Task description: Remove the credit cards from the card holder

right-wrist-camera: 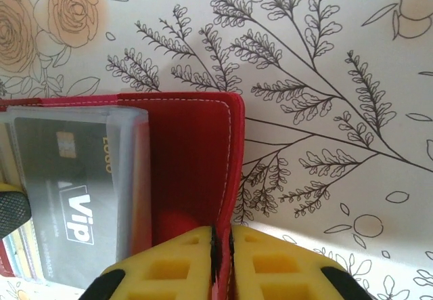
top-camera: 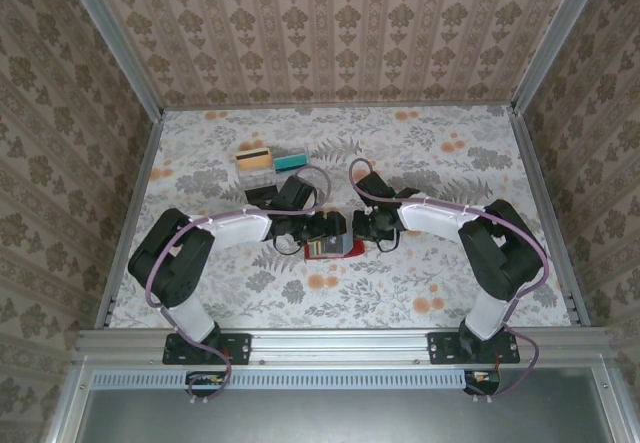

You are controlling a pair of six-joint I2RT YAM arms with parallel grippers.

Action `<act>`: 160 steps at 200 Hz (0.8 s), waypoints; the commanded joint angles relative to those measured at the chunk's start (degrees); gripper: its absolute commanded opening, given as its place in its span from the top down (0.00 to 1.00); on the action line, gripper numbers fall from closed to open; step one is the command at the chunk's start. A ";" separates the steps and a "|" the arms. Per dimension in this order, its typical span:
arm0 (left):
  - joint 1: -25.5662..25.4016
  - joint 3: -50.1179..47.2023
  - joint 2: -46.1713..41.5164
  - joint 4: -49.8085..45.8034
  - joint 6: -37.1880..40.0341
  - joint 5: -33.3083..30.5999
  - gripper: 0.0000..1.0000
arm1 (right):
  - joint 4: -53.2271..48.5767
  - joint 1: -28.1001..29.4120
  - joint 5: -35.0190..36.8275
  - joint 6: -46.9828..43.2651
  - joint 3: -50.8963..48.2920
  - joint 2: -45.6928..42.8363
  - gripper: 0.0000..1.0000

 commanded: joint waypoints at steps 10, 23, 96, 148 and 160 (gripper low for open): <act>-0.73 1.31 -1.01 -0.10 1.02 1.17 0.15 | 0.06 -1.33 0.54 1.27 -1.68 -3.04 0.69; -0.69 1.46 -0.98 -0.35 1.14 1.00 0.15 | -1.08 -2.02 2.64 1.32 -1.94 -5.05 0.58; 1.19 1.45 -4.59 -4.85 2.93 -1.39 0.17 | 0.51 -2.87 -0.74 0.83 -2.14 -11.88 0.54; 4.23 -0.94 -8.43 -8.73 4.58 -3.46 0.41 | 4.32 0.08 -6.47 1.06 -0.13 -9.69 0.71; 4.53 -1.47 -8.66 -9.29 5.06 -4.04 0.49 | 4.48 0.95 -7.41 1.11 0.65 -8.73 0.74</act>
